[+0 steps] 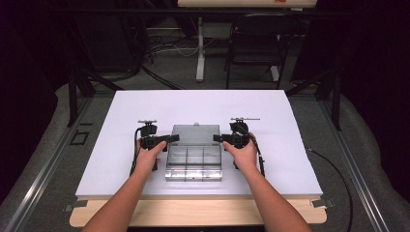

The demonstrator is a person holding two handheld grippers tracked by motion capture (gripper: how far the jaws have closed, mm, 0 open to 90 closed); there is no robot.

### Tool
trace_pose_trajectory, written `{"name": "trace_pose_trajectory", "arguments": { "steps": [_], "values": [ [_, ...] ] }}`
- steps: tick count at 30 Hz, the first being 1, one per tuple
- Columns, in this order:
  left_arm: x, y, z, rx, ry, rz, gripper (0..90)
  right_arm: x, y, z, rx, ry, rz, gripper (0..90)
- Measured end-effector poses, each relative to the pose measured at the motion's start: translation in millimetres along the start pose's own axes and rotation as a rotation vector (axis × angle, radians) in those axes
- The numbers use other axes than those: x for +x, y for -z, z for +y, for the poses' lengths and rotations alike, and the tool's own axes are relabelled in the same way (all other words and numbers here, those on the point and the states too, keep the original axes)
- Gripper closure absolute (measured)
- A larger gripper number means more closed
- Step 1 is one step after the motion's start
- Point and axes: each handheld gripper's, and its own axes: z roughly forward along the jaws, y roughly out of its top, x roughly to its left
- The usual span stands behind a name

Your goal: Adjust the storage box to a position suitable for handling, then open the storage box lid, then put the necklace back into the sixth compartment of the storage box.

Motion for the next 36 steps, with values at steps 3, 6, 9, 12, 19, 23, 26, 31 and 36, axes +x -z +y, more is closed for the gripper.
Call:
{"name": "trace_pose_trajectory", "arguments": {
  "steps": [3,6,9,12,19,23,26,31,36],
  "values": [
    [-1.5,3.1,-0.3,-0.002,-0.017,-0.001,45.8,4.2,5.8,-0.6,0.0,0.047,-0.011,54.2],
    [-4.6,8.0,-1.1,0.003,-0.04,0.004,46.0,10.1,10.9,-1.9,-0.005,0.086,-0.018,54.5],
    [-5.7,12.8,-2.6,-0.008,-0.055,0.008,46.2,15.4,15.0,-3.5,-0.01,0.124,-0.018,54.9],
    [-4.9,17.6,-4.7,-0.01,-0.063,0.004,46.2,18.6,18.6,-5.3,-0.014,0.146,-0.017,55.0],
    [-1.4,25.6,-9.2,-0.02,-0.067,0.005,46.2,19.9,24.4,-7.7,-0.016,0.154,-0.012,55.0],
    [0.6,31.6,-14.2,-0.017,-0.072,0.0,46.2,16.7,28.5,-10.5,-0.014,0.158,-0.014,55.0],
    [1.9,35.6,-16.9,-0.02,-0.075,-0.004,46.2,14.5,32.5,-14.8,-0.012,0.153,-0.018,55.0],
    [3.5,42.2,-22.2,-0.022,-0.088,0.008,46.2,10.1,42.1,-21.1,-0.02,0.177,-0.029,55.0],
    [1.4,47.7,-27.6,-0.022,-0.103,0.007,46.2,5.4,52.6,-26.6,-0.02,0.17,-0.029,55.0]
  ]
}}
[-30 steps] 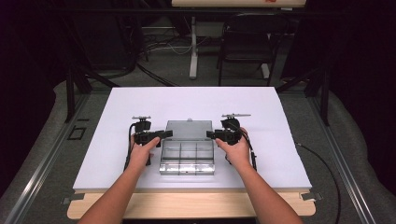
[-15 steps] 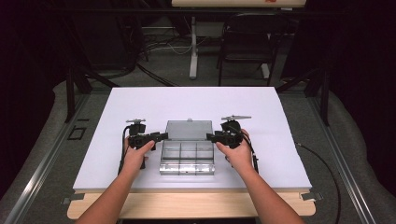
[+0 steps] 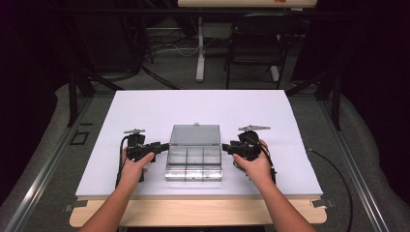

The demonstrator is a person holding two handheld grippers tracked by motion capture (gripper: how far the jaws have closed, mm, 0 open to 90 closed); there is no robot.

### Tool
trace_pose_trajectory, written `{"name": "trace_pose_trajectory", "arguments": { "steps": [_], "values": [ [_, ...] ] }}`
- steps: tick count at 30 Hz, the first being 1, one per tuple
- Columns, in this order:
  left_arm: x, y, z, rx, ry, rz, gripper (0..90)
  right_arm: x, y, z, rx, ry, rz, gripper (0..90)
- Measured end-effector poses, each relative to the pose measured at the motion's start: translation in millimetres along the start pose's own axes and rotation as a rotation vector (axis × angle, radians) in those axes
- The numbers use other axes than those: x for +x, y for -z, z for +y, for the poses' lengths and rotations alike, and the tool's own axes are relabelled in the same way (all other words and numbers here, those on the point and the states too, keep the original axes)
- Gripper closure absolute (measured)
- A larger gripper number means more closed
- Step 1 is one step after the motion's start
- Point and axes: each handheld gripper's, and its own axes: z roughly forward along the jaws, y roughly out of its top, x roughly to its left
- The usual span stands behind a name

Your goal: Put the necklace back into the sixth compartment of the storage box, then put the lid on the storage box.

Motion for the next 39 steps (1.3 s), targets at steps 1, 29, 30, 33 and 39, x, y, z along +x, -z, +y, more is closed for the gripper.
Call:
{"name": "trace_pose_trajectory", "arguments": {
  "steps": [1,29,30,33,39],
  "values": [
    [-1.2,1.2,-1.0,0.003,-0.003,0.005,46.2,0.0,0.0,0.0,0.0,0.0,0.0,55.0],
    [-10.4,26.9,-20.2,-0.029,-0.033,-0.027,46.2,-18.8,35.0,-37.3,-0.016,0.009,-0.057,54.9],
    [-10.1,27.4,-20.4,-0.029,-0.035,-0.028,46.2,-18.8,35.0,-37.3,-0.016,0.009,-0.057,54.9],
    [-10.0,27.7,-20.7,-0.029,-0.036,-0.027,46.2,-24.4,33.6,-41.9,0.001,0.012,-0.078,54.9],
    [-10.8,25.6,-22.5,-0.023,-0.039,-0.034,46.2,-33.6,32.4,-47.6,0.013,-0.011,-0.091,54.5]
  ]
}}
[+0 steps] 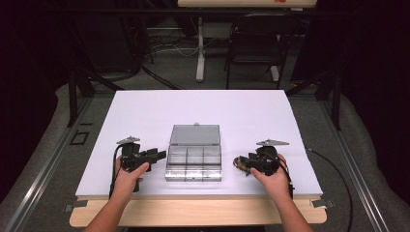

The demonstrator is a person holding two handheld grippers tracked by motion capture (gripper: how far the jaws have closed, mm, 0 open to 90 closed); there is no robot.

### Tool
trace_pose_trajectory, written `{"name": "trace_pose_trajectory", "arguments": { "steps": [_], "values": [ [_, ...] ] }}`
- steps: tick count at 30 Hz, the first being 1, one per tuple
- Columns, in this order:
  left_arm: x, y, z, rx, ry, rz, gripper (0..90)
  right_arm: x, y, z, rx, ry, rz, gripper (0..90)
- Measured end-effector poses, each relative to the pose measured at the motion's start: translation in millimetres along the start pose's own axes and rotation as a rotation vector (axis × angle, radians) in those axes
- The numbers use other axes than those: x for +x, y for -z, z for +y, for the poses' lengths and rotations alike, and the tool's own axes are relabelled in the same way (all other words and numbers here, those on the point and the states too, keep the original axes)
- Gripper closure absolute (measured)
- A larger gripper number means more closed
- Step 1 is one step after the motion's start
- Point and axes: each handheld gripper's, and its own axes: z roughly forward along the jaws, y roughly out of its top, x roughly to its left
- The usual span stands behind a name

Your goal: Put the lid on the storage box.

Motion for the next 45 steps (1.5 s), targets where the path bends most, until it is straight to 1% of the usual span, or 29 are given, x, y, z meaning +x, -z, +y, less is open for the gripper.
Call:
{"name": "trace_pose_trajectory", "arguments": {
  "steps": [2,6,11,13,14,19,20,22,25,26,29,31,32,36,37,39,40,45],
  "values": [
    [0.0,-0.3,0.0,-0.003,0.009,-0.004,46.2,-2.8,0.6,-1.3,0.003,-0.002,-0.006,54.2],
    [0.2,-0.2,-0.4,-0.004,0.012,-0.007,46.2,-5.7,0.8,-2.7,0.003,0.0,-0.017,54.2],
    [1.2,-1.0,-2.6,0.002,0.012,-0.008,46.2,-8.4,2.3,-3.2,-0.014,-0.009,-0.025,54.2],
    [1.0,-2.2,-2.8,0.005,0.015,-0.01,46.2,-10.9,1.3,-4.3,-0.002,-0.012,-0.028,54.3],
    [1.1,-2.4,-2.7,0.007,0.009,-0.005,46.2,-11.6,-0.3,-5.2,-0.001,-0.014,-0.03,54.3],
    [2.2,-2.7,-3.5,0.007,0.009,-0.011,46.2,-12.8,-3.7,-7.4,0.015,-0.01,-0.036,55.8],
    [2.5,-2.0,-3.4,0.008,0.015,-0.011,46.2,-12.6,-5.6,-8.5,0.032,-0.015,-0.028,57.6],
    [3.6,-0.9,-3.1,0.006,0.007,-0.008,46.2,-12.6,-6.6,-9.0,0.033,-0.013,-0.024,58.5],
    [5.4,1.9,-2.7,-0.006,0.016,-0.008,46.2,-11.3,-7.3,-9.7,0.046,-0.008,-0.021,62.5],
    [7.0,3.6,-2.3,-0.004,0.016,-0.009,46.2,-10.9,-7.7,-9.9,0.042,0.004,-0.021,65.1],
    [8.0,4.3,-2.4,-0.012,0.028,-0.007,46.2,-10.6,-8.0,-10.0,0.043,-0.007,-0.02,67.5],
    [9.0,5.4,-2.2,-0.009,0.025,-0.008,46.2,-11.7,-7.3,-9.4,0.054,-0.017,-0.008,73.6],
    [9.2,5.8,-2.2,-0.011,0.025,-0.008,46.2,-11.7,-7.3,-9.4,0.054,-0.017,-0.008,73.6],
    [10.0,7.3,-2.3,-0.017,0.033,-0.006,46.3,-10.7,-7.2,-9.0,0.053,-0.024,0.005,78.5],
    [10.7,7.6,-2.3,-0.014,0.031,-0.006,46.4,-9.9,-6.9,-8.8,0.055,-0.013,0.005,80.4],
    [10.8,7.4,-2.5,-0.015,0.03,-0.003,46.4,-9.3,-6.6,-8.7,0.056,-0.01,0.007,81.1],
    [10.8,6.9,-2.7,-0.015,0.028,-0.003,46.4,-8.3,-5.2,-8.2,0.058,0.002,0.011,83.1],
    [10.5,6.9,-3.0,-0.012,0.03,0.0,46.4,-7.1,-4.0,-7.2,0.061,0.007,0.021,85.6]
  ]
}}
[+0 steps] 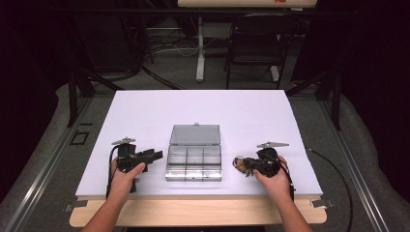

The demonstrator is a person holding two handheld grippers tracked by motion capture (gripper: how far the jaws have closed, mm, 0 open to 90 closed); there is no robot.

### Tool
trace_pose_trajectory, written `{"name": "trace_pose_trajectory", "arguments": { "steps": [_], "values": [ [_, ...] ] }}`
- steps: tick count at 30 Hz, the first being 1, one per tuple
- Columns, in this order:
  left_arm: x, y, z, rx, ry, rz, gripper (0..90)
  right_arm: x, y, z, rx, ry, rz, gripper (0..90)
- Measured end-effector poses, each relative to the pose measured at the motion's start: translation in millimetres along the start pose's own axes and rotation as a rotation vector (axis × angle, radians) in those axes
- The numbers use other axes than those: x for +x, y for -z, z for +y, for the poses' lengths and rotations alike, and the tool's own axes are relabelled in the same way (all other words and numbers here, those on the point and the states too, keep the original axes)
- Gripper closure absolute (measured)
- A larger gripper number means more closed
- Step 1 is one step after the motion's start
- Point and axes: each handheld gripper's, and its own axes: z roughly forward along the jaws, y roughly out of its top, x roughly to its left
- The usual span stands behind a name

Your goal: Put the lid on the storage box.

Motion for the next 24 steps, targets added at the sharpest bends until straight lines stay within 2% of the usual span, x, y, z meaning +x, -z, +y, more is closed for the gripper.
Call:
{"name": "trace_pose_trajectory", "arguments": {
  "steps": [10,13,24],
  "values": [
    [0.9,0.6,-0.3,-0.002,-0.009,-0.005,46.5,3.1,5.7,2.4,-0.03,0.0,0.025,86.3],
    [1.7,0.4,-0.9,-0.003,0.001,-0.002,46.6,3.9,7.4,2.9,-0.031,-0.001,0.031,86.3],
    [2.9,0.3,-1.3,0.0,0.001,0.001,46.7,12.1,15.8,8.9,-0.068,0.024,0.036,86.3]
  ]
}}
